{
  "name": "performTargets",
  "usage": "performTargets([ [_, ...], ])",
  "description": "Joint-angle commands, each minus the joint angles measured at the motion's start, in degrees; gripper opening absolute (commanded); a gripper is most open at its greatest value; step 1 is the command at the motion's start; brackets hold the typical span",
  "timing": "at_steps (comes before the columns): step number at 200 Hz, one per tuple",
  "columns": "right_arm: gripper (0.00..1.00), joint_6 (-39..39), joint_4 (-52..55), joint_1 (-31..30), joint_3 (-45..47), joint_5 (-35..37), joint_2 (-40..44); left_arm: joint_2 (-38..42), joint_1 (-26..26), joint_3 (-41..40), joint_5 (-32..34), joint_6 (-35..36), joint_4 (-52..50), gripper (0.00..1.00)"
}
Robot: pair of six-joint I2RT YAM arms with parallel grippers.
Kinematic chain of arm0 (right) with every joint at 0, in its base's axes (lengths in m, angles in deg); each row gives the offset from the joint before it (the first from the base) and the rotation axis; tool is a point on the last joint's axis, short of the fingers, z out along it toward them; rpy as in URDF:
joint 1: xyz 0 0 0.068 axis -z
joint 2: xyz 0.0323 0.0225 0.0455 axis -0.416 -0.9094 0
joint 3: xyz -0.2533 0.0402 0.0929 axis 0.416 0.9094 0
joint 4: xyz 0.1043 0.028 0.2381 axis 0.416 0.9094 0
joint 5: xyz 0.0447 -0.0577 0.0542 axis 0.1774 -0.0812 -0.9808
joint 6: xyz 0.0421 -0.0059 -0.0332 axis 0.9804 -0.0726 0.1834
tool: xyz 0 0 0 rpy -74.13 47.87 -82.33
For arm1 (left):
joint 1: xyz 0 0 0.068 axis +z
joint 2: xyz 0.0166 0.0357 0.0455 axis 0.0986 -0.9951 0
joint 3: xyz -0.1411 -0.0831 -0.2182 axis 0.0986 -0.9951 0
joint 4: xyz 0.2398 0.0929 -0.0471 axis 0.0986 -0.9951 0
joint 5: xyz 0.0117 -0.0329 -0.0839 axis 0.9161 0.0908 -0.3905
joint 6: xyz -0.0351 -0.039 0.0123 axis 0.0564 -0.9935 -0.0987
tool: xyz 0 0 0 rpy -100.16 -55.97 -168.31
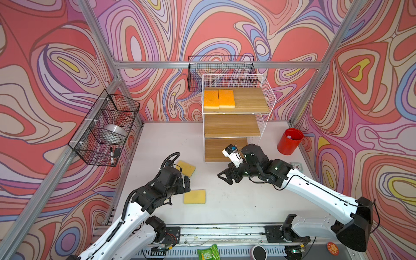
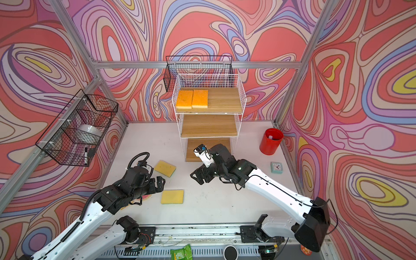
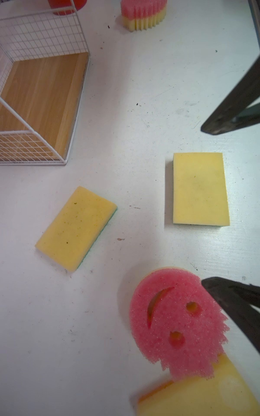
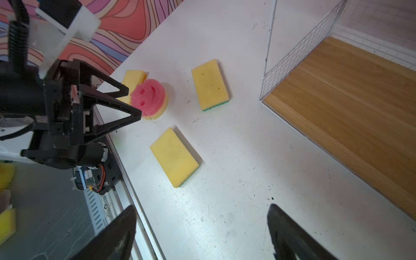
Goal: Arrange cleaning sponges on a shelf
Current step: Pick up the cleaning sponge from the bottom-center of the table.
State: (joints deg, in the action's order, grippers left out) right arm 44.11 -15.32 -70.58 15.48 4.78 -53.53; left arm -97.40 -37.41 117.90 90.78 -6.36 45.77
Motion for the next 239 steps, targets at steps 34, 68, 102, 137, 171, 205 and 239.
performTargets([
  [34, 0.98, -11.80, -7.04, -3.65, 2.62, 0.93, -10.80, 1.68, 0.46, -5.82, 7.50, -6.07, 4.99, 1.00],
  [68, 0.98, -17.70, -10.20, -5.23, 2.39, -2.11, -17.16, 5.65, 0.44, -7.57, 9.86, -8.32, 5.41, 1.00],
  [102, 0.99, -21.66, -10.23, -6.60, -0.22, -3.71, -23.14, 8.45, 0.46, -11.30, 10.73, -10.53, 4.63, 1.00],
  [137, 0.98, -25.25, -7.75, -8.60, -4.68, -1.67, -30.07, 10.70, 0.46, -12.18, 12.83, -11.46, 3.26, 1.00],
  [171, 0.98, -26.55, -8.09, -8.93, -6.85, -3.54, -32.64, 13.72, 0.46, -12.80, 12.65, -11.96, 2.50, 0.99],
  [205, 0.98, -27.64, -8.67, -10.85, -7.50, -0.88, -34.18, 15.93, 0.46, -13.33, 13.62, -11.99, 1.39, 0.99],
  [239, 0.95, -27.28, -10.48, -12.36, -5.90, -0.57, -33.48, 20.00, 0.46, -15.71, 13.63, -13.79, 1.40, 0.99],
])
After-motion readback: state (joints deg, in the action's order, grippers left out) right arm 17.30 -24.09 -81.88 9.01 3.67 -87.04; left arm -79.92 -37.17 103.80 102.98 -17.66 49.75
